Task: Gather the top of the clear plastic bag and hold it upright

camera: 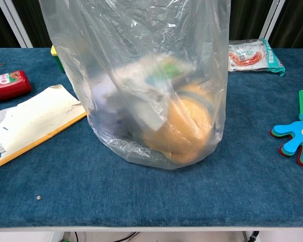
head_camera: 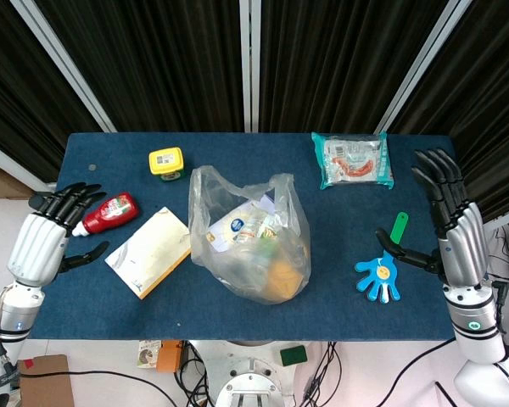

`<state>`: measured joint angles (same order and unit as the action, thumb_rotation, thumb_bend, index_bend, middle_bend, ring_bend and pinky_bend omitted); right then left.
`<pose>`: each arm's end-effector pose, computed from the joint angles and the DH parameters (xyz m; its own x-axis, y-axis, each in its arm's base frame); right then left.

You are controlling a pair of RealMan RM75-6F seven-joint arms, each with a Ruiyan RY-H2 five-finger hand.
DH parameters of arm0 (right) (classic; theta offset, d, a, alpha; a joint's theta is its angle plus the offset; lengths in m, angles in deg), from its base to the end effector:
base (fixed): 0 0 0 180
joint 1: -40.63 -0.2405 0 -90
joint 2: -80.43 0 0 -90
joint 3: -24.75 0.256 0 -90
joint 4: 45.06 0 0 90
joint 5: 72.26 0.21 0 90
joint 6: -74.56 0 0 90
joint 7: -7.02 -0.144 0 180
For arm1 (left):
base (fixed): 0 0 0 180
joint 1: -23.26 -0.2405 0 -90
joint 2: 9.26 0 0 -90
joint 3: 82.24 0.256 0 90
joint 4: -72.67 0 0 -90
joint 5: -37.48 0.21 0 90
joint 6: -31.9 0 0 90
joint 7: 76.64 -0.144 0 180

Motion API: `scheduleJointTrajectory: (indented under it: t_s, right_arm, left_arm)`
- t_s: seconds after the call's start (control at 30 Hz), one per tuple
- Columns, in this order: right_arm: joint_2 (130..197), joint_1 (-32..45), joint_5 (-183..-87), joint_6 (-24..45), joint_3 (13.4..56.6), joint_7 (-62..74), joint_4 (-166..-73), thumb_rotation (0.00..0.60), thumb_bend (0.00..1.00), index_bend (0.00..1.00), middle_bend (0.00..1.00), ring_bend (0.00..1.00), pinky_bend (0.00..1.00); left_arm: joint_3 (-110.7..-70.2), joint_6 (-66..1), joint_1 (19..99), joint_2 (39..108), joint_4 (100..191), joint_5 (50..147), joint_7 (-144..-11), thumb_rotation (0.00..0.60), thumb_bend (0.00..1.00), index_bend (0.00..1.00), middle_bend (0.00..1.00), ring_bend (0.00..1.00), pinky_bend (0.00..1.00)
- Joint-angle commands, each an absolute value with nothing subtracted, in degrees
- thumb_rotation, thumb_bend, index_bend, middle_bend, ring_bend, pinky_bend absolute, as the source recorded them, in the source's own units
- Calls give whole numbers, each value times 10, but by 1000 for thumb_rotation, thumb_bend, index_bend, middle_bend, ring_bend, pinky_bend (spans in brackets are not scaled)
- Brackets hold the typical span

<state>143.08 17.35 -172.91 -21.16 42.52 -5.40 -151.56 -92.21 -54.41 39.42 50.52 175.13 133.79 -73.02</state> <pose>-0.1223 -0.2584 0.2068 -0.1891 0.2645 0.9457 -0.7304 -0.6816 0.0446 -0.1995 0.2422 0.1798 0.2129 -0.1622 0.9635 0.8731 -0.4110 -0.2621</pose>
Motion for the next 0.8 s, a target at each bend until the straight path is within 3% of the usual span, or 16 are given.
scheduleJointTrajectory:
  t_s: [0.03,0.57,0.8]
  right_arm:
    - [1436,171,-1731,-208,421,-59,-1508,600,301,0,7,0,0]
    - [1424,177,-1733,-205,404,-85,-1512,600,301,0,28,0,0]
    - [1384,187,-1711,-144,364,-92,-1562,600,296,0,91,0,0]
  left_arm:
    - [-908,-518,408,512,1746,1329,-702,600,154,182,183,146,264]
    - [-899,-527,409,512,1743,1328,-705,600,155,187,183,146,264]
    - [-894,-533,401,509,1737,1320,-706,600,155,187,183,145,263]
